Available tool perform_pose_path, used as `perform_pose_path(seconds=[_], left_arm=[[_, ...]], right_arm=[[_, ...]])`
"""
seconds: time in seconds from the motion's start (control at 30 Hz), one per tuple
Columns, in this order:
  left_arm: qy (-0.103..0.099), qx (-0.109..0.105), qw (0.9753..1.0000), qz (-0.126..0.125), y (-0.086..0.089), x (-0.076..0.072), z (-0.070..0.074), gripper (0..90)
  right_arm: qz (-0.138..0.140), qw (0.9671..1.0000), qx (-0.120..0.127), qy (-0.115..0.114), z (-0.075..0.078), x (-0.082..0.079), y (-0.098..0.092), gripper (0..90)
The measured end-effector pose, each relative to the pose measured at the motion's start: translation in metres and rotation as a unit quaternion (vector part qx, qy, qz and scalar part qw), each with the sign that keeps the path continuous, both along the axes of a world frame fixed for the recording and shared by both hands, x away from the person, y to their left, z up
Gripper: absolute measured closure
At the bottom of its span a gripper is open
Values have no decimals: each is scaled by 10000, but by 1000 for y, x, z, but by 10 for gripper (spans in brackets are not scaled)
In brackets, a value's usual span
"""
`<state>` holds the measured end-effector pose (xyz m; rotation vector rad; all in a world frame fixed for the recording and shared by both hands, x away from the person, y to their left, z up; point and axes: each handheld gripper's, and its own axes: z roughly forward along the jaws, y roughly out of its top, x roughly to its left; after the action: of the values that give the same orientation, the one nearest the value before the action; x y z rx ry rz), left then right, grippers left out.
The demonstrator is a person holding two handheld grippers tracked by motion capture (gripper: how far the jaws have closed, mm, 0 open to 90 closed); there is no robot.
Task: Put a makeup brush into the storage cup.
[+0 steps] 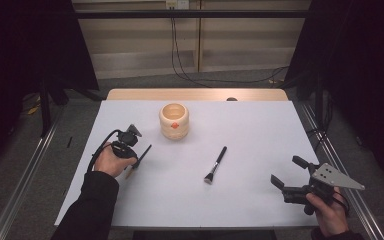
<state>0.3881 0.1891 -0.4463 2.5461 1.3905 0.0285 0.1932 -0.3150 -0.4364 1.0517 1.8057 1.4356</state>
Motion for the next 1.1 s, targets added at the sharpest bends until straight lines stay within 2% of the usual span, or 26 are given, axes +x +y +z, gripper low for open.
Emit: perform_pose_path(seconds=[0.13, 0.2, 0.37, 0.43, 0.57, 0.6, 0.67, 0.77, 0.87, 0.9, 0.97, 1.03, 1.1], left_arm=[[14, -142, 9999, 40, 4, 0, 0, 836], [-30, -328, 9994, 118, 9, -1, -1, 837], [-142, -254, 9995, 78, 7, -5, 0, 837], [-139, -372, 9991, 133, 10, -4, 0, 837], [-121, -439, 9988, 156, 12, -5, 0, 837], [-159, -496, 9984, 230, 12, -5, 0, 837], [-132, -450, 9988, 147, 14, -5, 1, 837], [-192, -557, 9980, 224, 16, -6, 2, 837], [-177, -567, 9979, 253, 17, -7, 3, 837], [-201, -553, 9979, 257, 18, -7, 3, 836], [-244, -713, 9967, 292, 21, -8, 4, 836], [-344, -754, 9963, 233, 22, -9, 5, 836], [-520, -879, 9944, 272, 23, -12, 7, 836]], right_arm=[[1, 10000, 8, 16, 0, 0, 0, 11], [5, 10000, -3, 3, 0, 0, 0, 11], [-25, 10000, 18, 30, 0, 1, 0, 11], [-13, 10000, 16, 24, 0, 0, 0, 11], [10, 10000, 30, 31, 0, 1, -1, 11], [-8, 10000, 37, 30, 0, 0, 0, 11], [9, 10000, 25, 18, 0, 0, -1, 11], [10, 10000, 24, 19, 0, 0, -1, 11], [6, 10000, 17, 3, 0, 1, -1, 11], [-23, 10000, 4, -2, 0, 0, 0, 11], [-20, 10000, -3, -16, 0, 0, -1, 12], [-38, 10000, 30, -5, 0, 0, 0, 12], [-38, 10000, 24, -17, 0, 0, -1, 12]])
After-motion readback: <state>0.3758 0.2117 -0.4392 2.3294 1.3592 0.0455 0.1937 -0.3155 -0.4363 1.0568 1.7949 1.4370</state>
